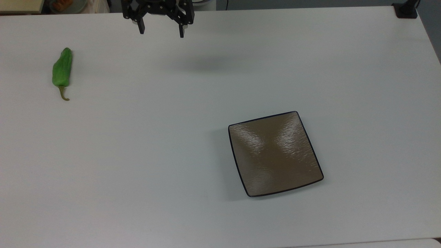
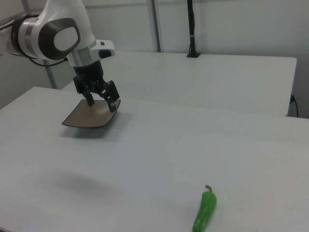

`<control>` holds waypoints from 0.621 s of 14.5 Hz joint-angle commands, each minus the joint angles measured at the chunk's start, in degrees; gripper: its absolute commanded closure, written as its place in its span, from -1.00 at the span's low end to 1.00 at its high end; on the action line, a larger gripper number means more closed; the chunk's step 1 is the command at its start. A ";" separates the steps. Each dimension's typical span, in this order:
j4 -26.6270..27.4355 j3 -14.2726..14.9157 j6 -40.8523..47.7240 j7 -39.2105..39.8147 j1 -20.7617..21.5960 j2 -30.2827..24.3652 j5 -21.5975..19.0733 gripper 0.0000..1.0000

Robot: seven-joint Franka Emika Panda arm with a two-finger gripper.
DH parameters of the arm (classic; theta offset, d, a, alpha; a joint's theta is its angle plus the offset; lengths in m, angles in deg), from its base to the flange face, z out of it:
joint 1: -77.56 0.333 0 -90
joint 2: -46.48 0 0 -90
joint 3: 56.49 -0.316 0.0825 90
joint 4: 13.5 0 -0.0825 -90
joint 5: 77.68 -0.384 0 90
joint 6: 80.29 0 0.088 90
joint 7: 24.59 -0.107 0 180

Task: Chili peppers are placed on a ceramic plate
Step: 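Move the open gripper toward the green chili pepper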

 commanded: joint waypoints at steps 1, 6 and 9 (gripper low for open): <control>2.14 -0.28 -0.06 2.08 0.51 -1.12 -0.66 -1.00; 2.24 -0.28 0.27 2.00 0.51 -1.38 -0.40 -1.00; 2.24 -0.28 0.10 2.00 0.51 -1.21 -0.31 -1.00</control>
